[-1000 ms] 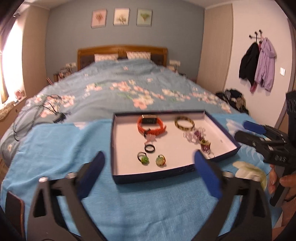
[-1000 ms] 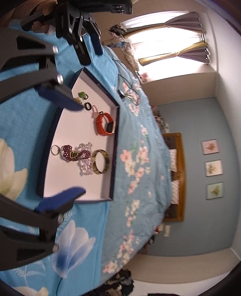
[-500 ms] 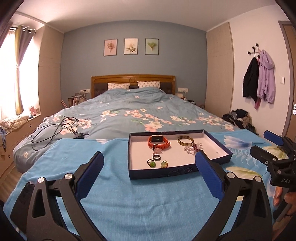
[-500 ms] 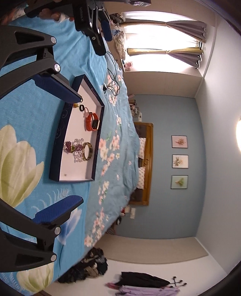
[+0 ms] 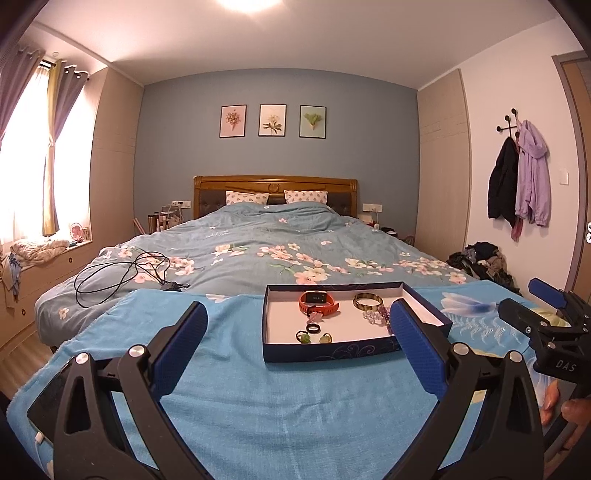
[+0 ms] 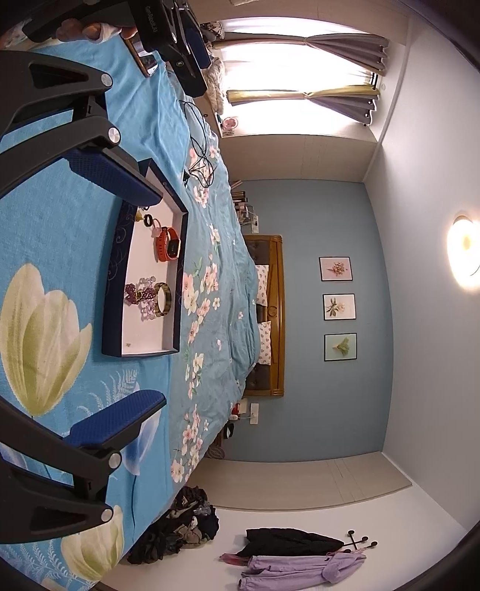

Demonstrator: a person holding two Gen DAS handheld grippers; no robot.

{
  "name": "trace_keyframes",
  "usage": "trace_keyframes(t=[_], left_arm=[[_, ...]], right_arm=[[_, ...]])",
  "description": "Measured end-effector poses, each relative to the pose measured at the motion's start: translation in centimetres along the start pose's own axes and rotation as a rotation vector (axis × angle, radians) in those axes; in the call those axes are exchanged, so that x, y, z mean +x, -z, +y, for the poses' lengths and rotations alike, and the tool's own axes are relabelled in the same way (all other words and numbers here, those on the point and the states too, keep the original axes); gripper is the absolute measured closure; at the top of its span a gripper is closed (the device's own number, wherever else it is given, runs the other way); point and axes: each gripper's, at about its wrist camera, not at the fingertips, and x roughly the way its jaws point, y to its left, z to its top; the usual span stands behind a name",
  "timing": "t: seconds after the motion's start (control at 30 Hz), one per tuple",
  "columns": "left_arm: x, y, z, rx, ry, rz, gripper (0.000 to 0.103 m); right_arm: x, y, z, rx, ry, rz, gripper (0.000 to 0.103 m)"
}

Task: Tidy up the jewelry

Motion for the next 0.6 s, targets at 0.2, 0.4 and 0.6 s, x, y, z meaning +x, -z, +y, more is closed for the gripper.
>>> trace_keyframes(t=[0.2,0.4,0.6], left_arm=[[-0.49,-0.2,0.45,-0.013,-0.006,-0.005,0.006],[-0.36,-0.09,0.31,-0.007,-0.007,-0.006,0.006],[0.36,-0.24,0.25,-0.023,0.004,0.002,0.006]], right_arm=[[-0.11,0.1,-0.18,0.015,0.007,0.0,0.007],[-0.23,0.23,-0.34,0.025,0.018,0.004,0.007],[-0.34,0.24,-0.48,0.031,0.022,0.004,0.007]])
